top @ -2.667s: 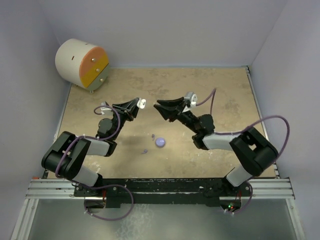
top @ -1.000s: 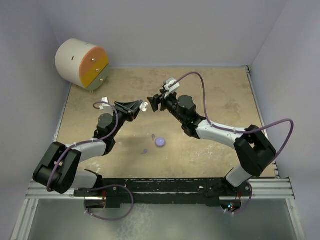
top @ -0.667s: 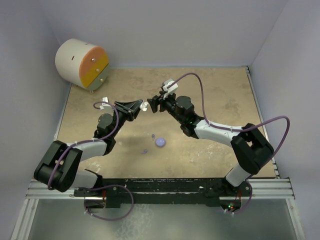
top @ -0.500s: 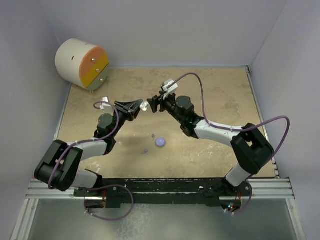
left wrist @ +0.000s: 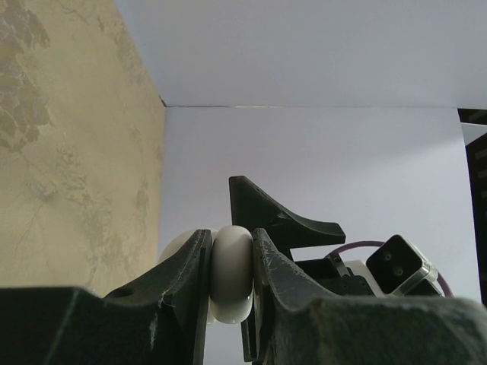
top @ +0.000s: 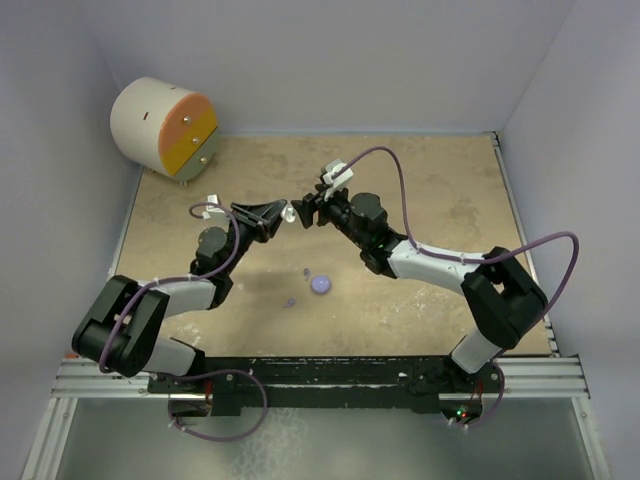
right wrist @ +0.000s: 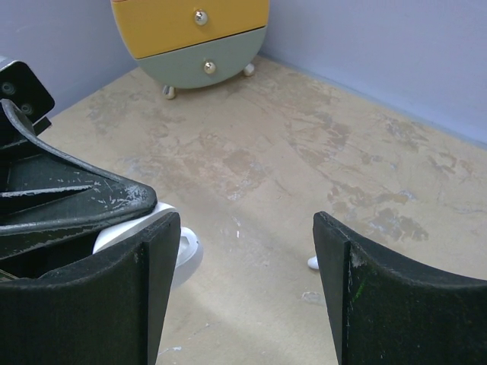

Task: Insert the wireless bluetooth earbuds into the charging case
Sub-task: Place the earbud in the charging case.

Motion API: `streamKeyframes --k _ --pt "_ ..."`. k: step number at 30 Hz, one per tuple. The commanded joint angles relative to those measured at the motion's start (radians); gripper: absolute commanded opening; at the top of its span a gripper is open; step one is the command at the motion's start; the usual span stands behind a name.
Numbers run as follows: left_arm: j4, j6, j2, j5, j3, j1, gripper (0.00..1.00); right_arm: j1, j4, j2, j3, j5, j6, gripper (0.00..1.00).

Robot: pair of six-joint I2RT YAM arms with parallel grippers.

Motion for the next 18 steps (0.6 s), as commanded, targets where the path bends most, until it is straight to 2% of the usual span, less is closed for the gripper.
streamKeyframes --k 1,18 --pt "0.082 -0.014 0.011 0.014 0.044 0.001 0.0 0.009 0.039 -0.01 0.029 -0.02 -0.014 0.72" --pt "0.092 -0.023 0.026 0.019 0.062 0.002 0.0 0.011 0.062 -0.031 0.018 0.023 -0.002 0.73"
